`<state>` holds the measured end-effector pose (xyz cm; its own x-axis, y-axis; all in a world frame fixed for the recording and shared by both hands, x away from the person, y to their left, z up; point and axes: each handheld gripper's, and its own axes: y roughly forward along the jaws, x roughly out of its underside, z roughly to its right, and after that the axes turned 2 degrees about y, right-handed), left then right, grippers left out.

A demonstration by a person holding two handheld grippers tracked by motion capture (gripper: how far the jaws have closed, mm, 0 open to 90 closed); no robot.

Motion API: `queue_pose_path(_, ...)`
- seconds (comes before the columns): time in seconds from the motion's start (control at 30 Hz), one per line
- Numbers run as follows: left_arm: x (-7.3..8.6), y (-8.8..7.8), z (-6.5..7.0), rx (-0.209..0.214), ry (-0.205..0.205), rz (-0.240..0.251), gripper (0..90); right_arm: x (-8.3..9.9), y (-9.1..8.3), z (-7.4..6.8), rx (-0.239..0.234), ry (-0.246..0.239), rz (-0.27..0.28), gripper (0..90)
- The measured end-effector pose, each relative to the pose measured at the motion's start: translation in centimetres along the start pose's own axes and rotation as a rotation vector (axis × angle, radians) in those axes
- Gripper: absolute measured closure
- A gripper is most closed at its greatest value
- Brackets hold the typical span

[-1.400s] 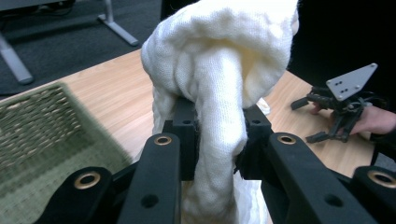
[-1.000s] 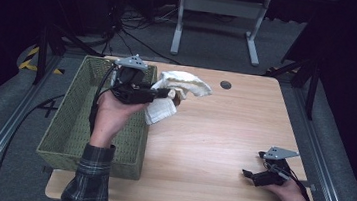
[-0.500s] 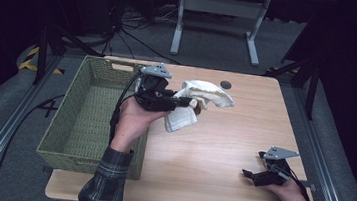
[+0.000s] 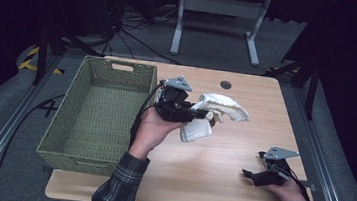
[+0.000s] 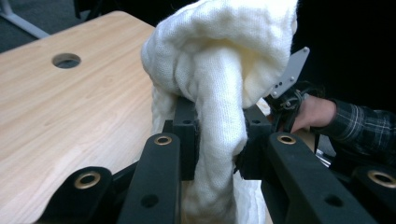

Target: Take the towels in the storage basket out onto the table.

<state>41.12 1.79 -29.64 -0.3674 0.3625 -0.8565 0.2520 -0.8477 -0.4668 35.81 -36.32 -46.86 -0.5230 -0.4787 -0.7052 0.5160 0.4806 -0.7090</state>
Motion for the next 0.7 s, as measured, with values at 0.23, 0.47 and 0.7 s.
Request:
queue_pose_path(0.23,0.9,2.4,0.2,0.008,0.01,-0.048,74.1,0.0,0.0,0.0,-0.001,0.001,-0.001,0.1)
queue_pose_path(0.47,2.0,5.0,0.4,0.025,0.023,-0.087,74.1,0.0,0.0,0.0,-0.001,0.001,0.0,0.1)
queue_pose_path(0.7,3.0,7.3,0.5,0.038,0.051,-0.134,74.1,0.0,0.0,0.0,-0.001,0.001,0.0,0.1)
